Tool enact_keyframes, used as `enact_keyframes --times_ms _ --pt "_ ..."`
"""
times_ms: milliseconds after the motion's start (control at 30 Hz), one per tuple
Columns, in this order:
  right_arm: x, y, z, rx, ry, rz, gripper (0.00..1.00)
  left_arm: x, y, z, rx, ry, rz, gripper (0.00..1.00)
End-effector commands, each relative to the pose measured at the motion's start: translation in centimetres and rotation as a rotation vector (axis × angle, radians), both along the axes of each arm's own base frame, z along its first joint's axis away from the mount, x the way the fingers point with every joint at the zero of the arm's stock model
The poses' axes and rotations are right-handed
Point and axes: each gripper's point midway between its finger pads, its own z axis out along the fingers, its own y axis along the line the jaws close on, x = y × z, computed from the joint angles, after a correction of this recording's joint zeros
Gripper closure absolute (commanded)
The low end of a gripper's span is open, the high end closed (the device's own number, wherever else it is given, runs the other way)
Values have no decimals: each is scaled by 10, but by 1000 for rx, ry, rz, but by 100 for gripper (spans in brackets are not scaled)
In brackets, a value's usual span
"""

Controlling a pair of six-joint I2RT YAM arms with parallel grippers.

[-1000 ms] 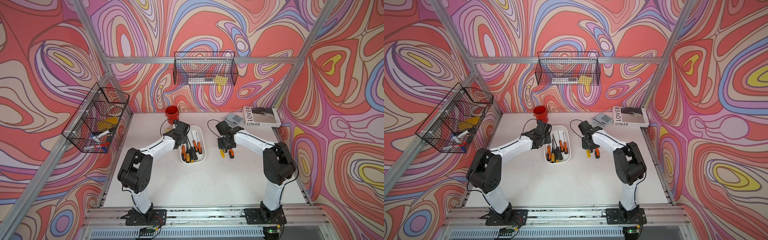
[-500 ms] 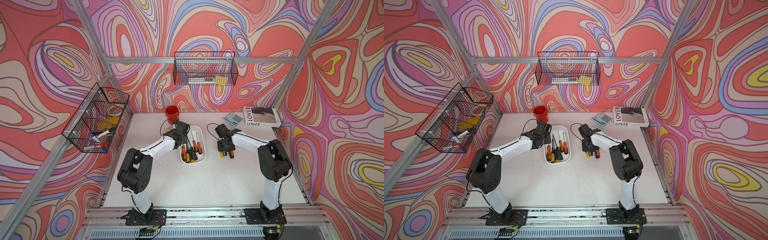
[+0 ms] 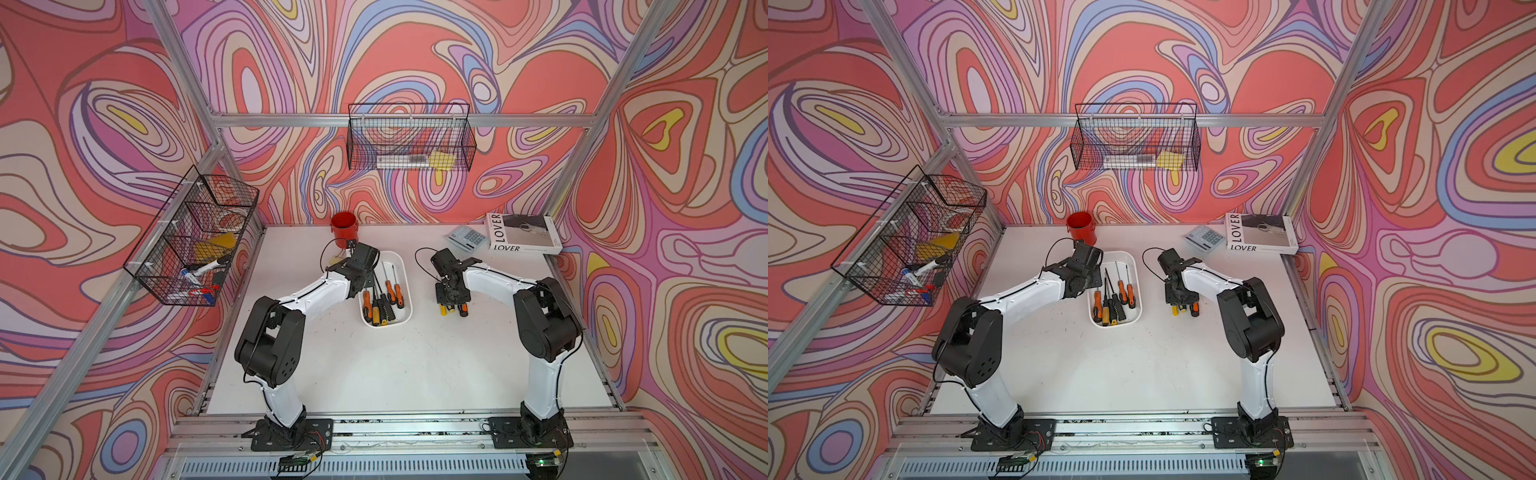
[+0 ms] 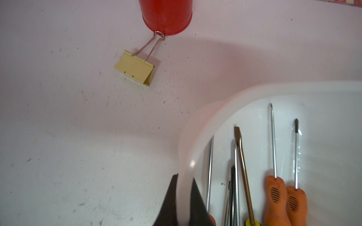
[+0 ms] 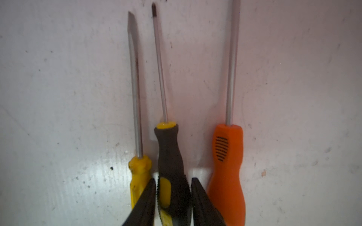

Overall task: Take out the screwdriver from the storage box
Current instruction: Place the screwdriver at the center of the board.

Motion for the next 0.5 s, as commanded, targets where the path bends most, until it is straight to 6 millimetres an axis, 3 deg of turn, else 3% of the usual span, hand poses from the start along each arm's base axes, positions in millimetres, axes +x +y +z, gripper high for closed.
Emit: enact_keyframes --times_ms 0,267,433,467 --pt "0 -4 -1 -7 8 -14 59 0 3 21 2 -45 5 100" --pt "6 -1 34 28 -75 -14 55 1 1 22 -2 -48 1 100" --pt "13 9 90 110 -202 18 53 1 1 24 -5 -49 0 100" --pt "12 17 112 164 -246 45 52 0 0 24 -5 -50 1 100"
